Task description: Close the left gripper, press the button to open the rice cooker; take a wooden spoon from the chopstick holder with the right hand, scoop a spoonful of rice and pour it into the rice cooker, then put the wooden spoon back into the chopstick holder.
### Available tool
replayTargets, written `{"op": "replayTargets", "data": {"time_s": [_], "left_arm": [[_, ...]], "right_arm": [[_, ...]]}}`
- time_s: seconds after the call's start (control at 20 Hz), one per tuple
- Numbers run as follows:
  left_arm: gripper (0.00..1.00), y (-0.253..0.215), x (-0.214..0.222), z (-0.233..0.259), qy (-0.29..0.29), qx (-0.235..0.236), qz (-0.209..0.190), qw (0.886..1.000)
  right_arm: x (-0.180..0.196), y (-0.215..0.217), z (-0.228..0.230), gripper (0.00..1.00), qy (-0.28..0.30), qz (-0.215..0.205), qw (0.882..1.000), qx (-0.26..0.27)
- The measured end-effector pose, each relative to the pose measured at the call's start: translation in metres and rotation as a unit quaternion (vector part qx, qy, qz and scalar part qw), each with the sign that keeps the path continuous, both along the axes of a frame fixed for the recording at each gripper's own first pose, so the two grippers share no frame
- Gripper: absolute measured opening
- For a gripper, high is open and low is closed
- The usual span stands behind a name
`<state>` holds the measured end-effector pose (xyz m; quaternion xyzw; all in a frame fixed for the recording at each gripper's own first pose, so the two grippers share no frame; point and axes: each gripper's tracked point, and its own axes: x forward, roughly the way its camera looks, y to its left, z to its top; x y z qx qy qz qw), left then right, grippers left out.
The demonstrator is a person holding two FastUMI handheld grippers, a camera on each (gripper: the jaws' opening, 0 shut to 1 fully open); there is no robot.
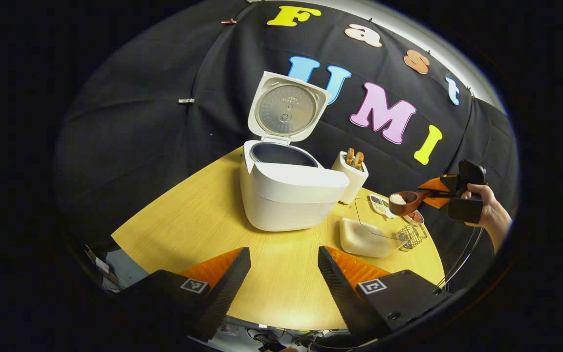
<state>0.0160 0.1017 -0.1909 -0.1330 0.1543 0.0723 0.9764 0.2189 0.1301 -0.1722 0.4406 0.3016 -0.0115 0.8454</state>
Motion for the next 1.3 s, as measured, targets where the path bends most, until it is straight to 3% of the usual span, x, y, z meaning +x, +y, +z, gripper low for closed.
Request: {"op": "replayTargets", "data": {"time_s": [0.2, 0.25, 0.3, 0.9, 1.05, 1.3], "left_arm": [[0.96, 0.006, -0.004, -0.002, -0.001, -0.001, 0.005, 1.000], [0.98, 0.009, -0.005, -0.002, 0.000, 0.004, 0.007, 1.000], [0.95, 0.013, -0.007, -0.001, 0.000, 0.007, 0.010, 1.000], [0.98, 0.050, -0.022, -0.003, -0.001, 0.001, 0.036, 0.999], [0.96, 0.060, -0.025, -0.007, 0.004, -0.021, 0.055, 0.998], [0.96, 0.078, -0.023, -0.007, 0.006, -0.017, 0.069, 0.997]], "right_arm": [[0.007, 0.048, 0.027, 0.16, -0.010, 0.026, 0.999, 0.044], [0.008, 0.060, 0.033, 0.12, -0.012, 0.035, 0.998, 0.053], [0.009, 0.074, 0.036, 0.16, -0.012, 0.044, 0.997, 0.059], [0.021, 0.219, 0.041, 0.16, -0.018, 0.103, 0.991, 0.081], [0.024, 0.251, 0.035, 0.16, -0.033, 0.123, 0.990, 0.060], [0.036, 0.294, 0.016, 0.16, -0.083, 0.173, 0.981, -0.039]]}}
